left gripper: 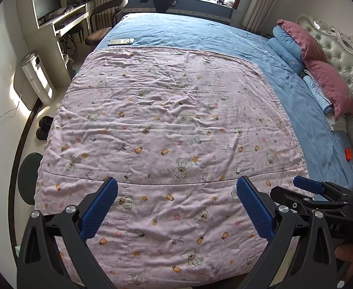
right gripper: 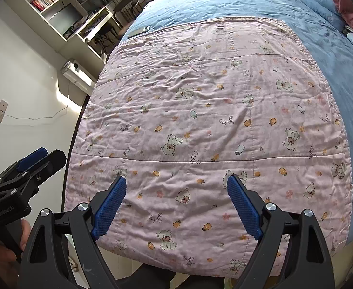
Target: Collect trash
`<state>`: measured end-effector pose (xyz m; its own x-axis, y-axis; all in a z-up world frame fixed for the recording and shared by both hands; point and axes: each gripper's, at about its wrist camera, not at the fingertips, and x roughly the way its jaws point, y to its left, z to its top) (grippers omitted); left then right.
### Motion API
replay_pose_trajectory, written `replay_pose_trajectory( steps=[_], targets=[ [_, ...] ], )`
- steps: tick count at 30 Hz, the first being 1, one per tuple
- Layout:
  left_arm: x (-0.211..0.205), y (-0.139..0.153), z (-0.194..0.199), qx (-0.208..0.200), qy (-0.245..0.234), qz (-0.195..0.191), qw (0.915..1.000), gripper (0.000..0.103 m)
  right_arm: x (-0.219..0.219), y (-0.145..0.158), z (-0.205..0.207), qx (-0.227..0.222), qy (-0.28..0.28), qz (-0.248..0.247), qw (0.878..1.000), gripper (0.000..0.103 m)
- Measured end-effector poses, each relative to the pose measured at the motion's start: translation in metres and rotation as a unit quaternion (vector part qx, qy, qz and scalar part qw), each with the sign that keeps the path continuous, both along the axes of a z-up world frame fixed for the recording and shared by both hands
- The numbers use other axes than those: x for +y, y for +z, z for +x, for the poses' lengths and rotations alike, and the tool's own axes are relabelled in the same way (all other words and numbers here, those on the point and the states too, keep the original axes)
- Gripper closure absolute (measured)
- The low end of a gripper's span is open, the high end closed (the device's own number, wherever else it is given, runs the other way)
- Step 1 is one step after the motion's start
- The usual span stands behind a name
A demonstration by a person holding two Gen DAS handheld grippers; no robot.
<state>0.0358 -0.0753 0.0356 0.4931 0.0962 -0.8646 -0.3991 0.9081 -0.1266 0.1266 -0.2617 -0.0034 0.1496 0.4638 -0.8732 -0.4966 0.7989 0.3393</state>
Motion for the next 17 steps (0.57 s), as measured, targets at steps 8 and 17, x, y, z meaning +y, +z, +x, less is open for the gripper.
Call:
replay_pose_trajectory(
  steps=[8,17],
  targets=[
    [-0.001,0.0,-0.002,-0.003,0.0,-0.002,1.0,0.004,-0.003,-0.001,-0.001,0.005,-0.002,0.003,1.0,0.02],
    [0.01,-0.004,-0.001,0.008,0.02,-0.026,0.9994,0.004,-0.004,0.0,0.001,0.005,-0.002,0.004,1.0,0.02]
  ],
)
